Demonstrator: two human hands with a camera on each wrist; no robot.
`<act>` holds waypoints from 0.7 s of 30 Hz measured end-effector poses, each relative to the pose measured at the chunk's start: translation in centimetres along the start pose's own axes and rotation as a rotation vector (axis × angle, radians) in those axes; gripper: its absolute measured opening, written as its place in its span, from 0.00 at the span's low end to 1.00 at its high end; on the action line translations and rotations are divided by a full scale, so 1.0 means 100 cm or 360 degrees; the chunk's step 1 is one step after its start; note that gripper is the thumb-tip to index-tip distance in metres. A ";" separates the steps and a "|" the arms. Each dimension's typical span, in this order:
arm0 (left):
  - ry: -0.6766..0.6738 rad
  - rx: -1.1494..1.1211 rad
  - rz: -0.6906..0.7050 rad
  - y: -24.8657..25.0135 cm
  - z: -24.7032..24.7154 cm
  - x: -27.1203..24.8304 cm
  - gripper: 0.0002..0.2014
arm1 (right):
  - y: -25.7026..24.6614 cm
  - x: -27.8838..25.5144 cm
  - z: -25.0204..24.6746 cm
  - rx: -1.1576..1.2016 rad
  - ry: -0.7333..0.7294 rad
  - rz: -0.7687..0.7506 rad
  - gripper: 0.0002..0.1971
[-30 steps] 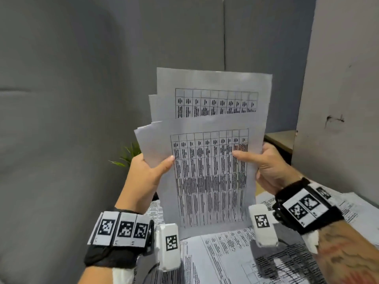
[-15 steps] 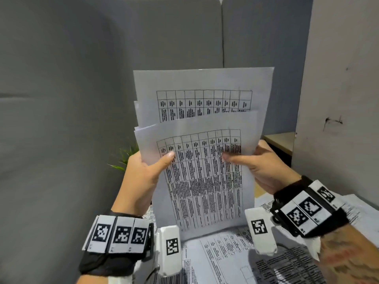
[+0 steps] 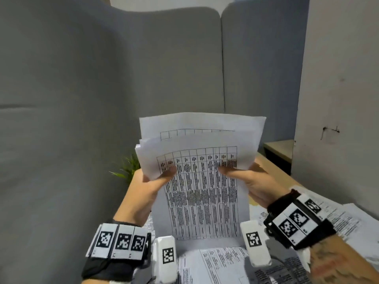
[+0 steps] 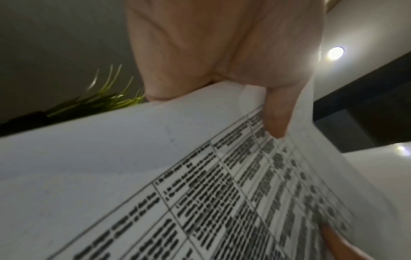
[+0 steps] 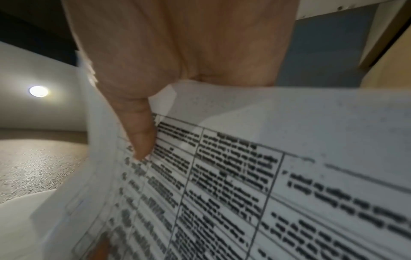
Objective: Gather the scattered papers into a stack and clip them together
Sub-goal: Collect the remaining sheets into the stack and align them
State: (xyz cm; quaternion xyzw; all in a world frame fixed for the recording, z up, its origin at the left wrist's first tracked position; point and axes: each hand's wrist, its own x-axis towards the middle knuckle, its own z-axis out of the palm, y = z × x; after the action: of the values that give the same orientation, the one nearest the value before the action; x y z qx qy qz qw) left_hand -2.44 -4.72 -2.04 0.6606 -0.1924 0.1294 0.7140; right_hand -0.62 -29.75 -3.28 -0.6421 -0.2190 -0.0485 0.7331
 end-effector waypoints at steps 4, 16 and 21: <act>0.0036 0.0019 0.0076 0.010 0.006 0.001 0.14 | -0.013 0.003 0.004 0.0019 0.0129 -0.0287 0.26; 0.0080 -0.0110 0.0040 0.001 -0.006 -0.001 0.17 | -0.004 0.000 0.002 0.0019 -0.0078 -0.0260 0.19; 0.0181 -0.0069 0.0243 0.024 0.003 0.003 0.09 | -0.037 -0.004 0.009 -0.0123 0.0113 -0.0582 0.16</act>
State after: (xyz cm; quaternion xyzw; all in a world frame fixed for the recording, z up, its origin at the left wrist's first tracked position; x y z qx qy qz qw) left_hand -3.24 -4.78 0.25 0.6201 -0.2042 0.2165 0.7259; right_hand -2.57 -29.60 0.07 -0.6172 -0.3041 -0.2118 0.6940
